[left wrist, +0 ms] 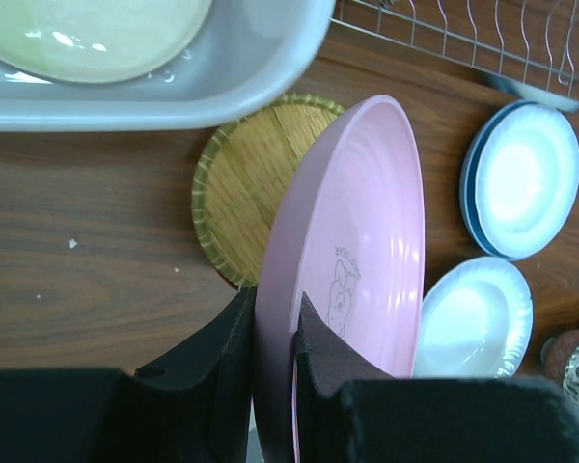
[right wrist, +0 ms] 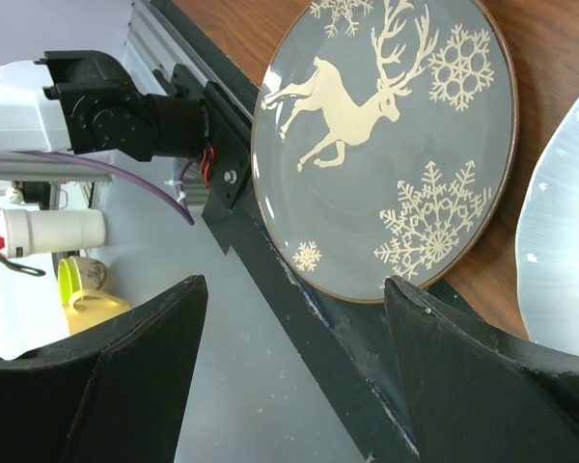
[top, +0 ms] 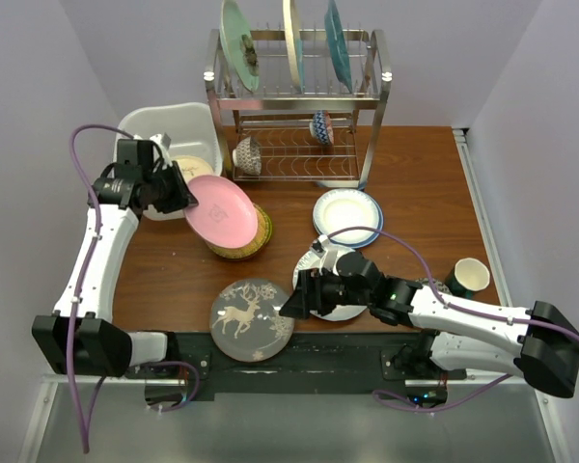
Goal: Place the plates into the plastic bin on the countertop
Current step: Place the plate in the plastic bin.
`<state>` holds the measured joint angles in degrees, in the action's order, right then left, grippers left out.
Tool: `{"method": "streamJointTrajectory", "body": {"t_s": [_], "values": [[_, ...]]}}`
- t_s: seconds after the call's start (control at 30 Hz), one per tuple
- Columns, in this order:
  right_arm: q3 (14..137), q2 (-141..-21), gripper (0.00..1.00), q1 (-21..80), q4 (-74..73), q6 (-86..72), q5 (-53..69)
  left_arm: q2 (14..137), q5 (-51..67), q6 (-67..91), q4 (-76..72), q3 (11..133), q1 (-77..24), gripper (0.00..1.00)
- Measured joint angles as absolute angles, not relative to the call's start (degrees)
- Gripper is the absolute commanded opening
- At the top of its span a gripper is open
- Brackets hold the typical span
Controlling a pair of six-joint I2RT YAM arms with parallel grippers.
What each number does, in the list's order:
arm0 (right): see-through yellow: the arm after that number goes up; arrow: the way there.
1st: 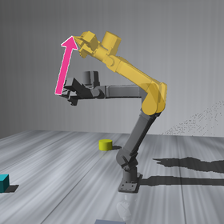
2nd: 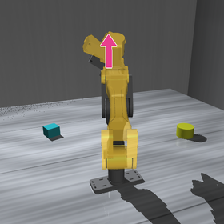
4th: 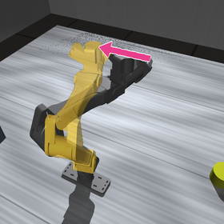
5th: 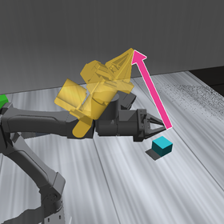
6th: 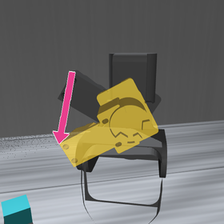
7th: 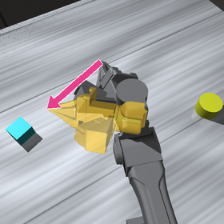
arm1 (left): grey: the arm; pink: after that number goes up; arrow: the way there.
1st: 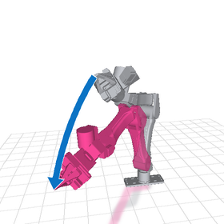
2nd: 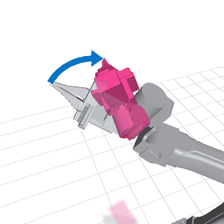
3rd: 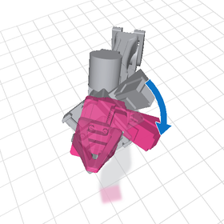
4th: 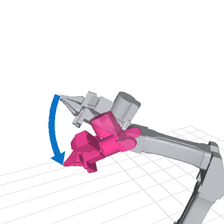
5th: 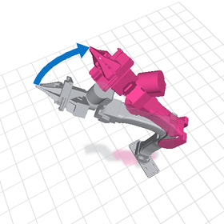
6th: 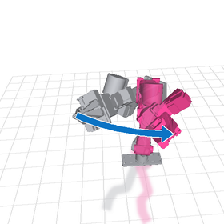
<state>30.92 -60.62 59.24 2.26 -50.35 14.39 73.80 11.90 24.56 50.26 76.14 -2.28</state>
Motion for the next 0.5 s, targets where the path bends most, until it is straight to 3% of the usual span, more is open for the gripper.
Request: {"method": "streamJointTrajectory", "body": {"t_s": [0.5], "values": [[30.9, -62.0, 0.78, 59.2, 2.2, -50.3, 14.5, 79.3, 12.8, 23.8, 48.5, 79.7, 8.0, 0.00]]}}
